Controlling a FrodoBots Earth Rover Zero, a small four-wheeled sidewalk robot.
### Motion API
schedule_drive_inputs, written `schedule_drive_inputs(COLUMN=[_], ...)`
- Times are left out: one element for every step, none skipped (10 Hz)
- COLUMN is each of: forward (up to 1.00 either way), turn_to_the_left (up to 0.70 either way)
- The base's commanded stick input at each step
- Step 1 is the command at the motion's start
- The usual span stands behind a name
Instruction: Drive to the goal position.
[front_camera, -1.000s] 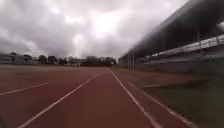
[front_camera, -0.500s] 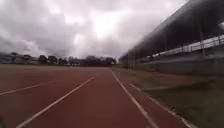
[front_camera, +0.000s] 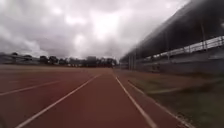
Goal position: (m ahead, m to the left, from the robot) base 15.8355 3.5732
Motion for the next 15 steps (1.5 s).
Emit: schedule_drive_inputs(forward=[0.7,0.7,0.7,0.7,0.7,0.7,0.7,0.7,0.7,0.7,0.7,0.7,0.7,0.7,0.7], turn_to_the_left=[0.0,0.0,0.0,0.0,0.0,0.0,0.0,0.0,0.0,0.0,0.0,0.0,0.0,0.0,0.0])
